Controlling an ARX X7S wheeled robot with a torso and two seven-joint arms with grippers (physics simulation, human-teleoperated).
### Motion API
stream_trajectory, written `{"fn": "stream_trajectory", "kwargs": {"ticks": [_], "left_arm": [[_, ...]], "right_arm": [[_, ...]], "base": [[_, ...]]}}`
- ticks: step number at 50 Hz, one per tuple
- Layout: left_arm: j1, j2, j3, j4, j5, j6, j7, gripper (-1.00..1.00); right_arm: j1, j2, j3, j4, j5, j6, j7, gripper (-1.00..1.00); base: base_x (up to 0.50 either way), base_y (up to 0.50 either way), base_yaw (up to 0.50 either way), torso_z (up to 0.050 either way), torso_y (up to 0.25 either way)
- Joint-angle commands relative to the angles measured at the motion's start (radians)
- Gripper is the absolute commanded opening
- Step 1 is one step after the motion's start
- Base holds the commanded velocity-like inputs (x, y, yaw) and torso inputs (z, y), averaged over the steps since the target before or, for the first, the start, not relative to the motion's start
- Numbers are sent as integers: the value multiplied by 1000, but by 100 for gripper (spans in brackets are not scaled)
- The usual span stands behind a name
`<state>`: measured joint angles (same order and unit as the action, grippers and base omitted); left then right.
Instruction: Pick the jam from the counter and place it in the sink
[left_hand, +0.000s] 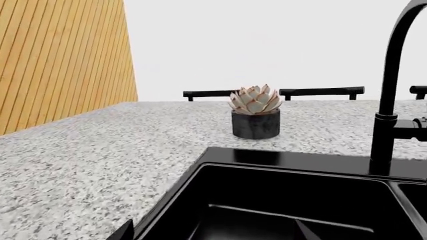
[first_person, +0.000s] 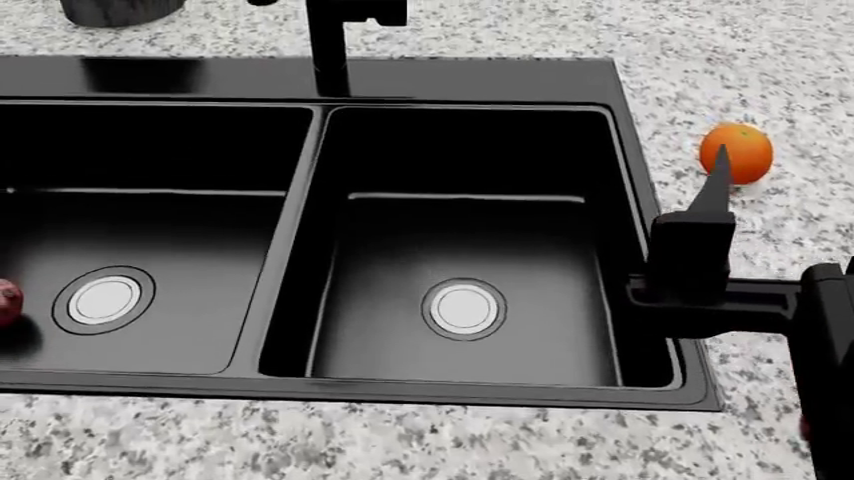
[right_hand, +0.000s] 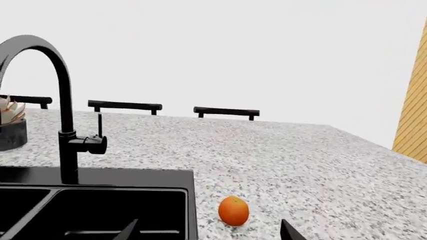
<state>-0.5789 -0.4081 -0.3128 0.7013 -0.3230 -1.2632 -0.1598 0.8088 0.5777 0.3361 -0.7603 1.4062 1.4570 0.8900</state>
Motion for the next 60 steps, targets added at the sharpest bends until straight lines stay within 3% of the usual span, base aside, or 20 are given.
{"fn": "stream_trajectory", "kwargs": {"ticks": [1,15,22,40,49,55,60], "left_arm": [[7,1,0,-2,-5,4,-1,100],[27,6,-3,-10,-5,25,-3,100],[77,-3,-2,-115,19,172,30,100],[98,-5,5,-173,31,250,42,100],[46,13,6,4,-8,33,-17,100],[37,11,8,-13,-10,30,-17,100],[45,5,7,-40,-6,56,-11,100]], "right_arm": [[-10,13,1,0,25,-27,10,100],[7,31,-35,6,55,-33,47,100],[10,42,-48,10,75,-35,70,100],[-21,62,-44,2,107,-66,99,100],[14,103,-63,19,202,-65,210,100],[85,179,-119,70,345,-79,362,100],[176,305,-201,113,539,-148,540,100]], "base": [[352,39,0,0,0],[349,1,0,0,1],[289,31,0,0,1],[119,282,0,0,0],[0,0,0,0,1],[0,0,0,0,0],[0,0,0,0,0]]}}
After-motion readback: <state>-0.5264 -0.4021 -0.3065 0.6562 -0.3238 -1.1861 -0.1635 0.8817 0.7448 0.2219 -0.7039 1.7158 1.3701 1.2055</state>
